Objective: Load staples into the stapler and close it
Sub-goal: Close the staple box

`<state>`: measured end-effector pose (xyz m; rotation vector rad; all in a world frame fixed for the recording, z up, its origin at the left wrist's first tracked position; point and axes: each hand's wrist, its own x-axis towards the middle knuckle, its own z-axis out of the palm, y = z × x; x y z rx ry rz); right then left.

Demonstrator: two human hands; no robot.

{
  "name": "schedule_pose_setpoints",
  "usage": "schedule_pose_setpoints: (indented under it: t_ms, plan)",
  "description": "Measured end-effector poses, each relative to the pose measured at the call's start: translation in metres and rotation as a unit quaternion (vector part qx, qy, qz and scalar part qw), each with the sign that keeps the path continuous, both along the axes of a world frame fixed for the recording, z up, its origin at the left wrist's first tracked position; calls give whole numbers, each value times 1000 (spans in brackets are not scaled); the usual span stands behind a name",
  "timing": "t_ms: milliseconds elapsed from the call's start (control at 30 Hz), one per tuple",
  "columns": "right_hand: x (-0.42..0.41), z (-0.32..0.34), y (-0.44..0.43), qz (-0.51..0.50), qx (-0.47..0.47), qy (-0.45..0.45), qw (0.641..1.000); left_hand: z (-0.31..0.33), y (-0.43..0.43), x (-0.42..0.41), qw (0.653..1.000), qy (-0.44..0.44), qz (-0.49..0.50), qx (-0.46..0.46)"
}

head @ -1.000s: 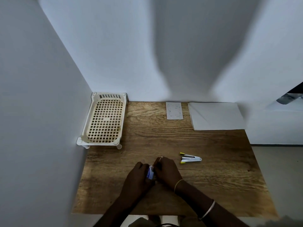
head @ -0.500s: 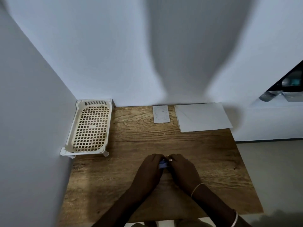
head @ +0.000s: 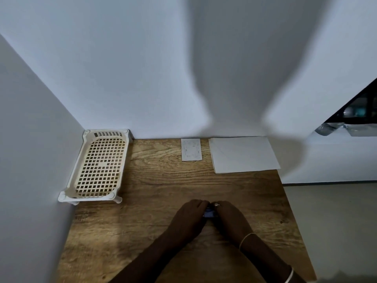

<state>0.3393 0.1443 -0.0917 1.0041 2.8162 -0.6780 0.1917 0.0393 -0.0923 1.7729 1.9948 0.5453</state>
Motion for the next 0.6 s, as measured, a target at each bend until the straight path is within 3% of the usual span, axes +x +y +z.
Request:
schedule_pose_setpoints:
  t_ms: [300,600]
  plan:
    - [-20,7,14,44,-27,30,998,-1,-3,-21,1000,-11,12,13]
    - [-185,58,19,162,38,118,979,49,-24,-162,987,34,121,102]
